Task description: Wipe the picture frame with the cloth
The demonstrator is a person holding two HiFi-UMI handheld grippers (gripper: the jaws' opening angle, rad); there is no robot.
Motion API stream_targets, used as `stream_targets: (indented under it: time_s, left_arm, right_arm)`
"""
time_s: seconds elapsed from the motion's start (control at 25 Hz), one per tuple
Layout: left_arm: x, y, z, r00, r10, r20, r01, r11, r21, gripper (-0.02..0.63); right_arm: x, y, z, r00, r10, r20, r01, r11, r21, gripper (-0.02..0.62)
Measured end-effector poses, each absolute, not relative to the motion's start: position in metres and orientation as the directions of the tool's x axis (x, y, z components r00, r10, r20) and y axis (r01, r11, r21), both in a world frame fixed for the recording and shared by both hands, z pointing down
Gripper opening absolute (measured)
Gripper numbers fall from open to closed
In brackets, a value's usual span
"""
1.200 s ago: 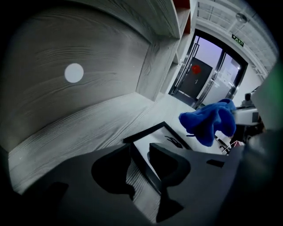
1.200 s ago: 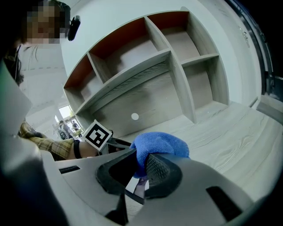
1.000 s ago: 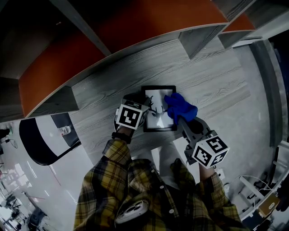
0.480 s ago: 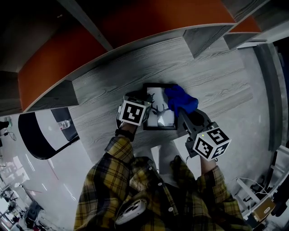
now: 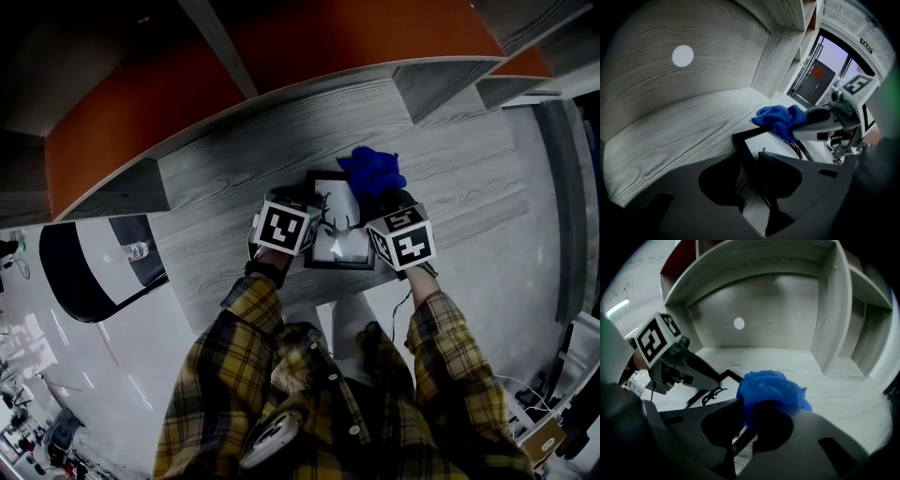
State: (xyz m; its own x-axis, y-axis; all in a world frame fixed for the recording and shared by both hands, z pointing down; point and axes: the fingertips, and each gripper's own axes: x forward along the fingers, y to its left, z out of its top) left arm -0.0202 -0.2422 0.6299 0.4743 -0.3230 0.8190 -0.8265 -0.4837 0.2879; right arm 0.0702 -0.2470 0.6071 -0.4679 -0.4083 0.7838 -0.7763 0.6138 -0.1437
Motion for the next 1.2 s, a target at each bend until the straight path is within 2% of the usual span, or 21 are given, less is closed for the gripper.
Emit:
stream_targets:
  time_s: [0.32, 1.2]
  left_arm:
    - [-0.024, -0.242, 0.633, 0.459, -0.321, 0.828, -0.839, -0.464, 0.285, 0.123]
    - [-0.024, -0.242, 0.633, 0.468, -0.317, 0.825, -0.834, -0.467, 0.294, 0.123]
  right_arm:
    - [0.059, -0.217, 0.622, -0.463, -0.314, 0.829, -0.762, 0.619, -0.191, 0.051]
    - [0.068, -0.075, 0.614, -0.538, -0.110, 0.836, -0.700, 0.611, -0.370, 0.051]
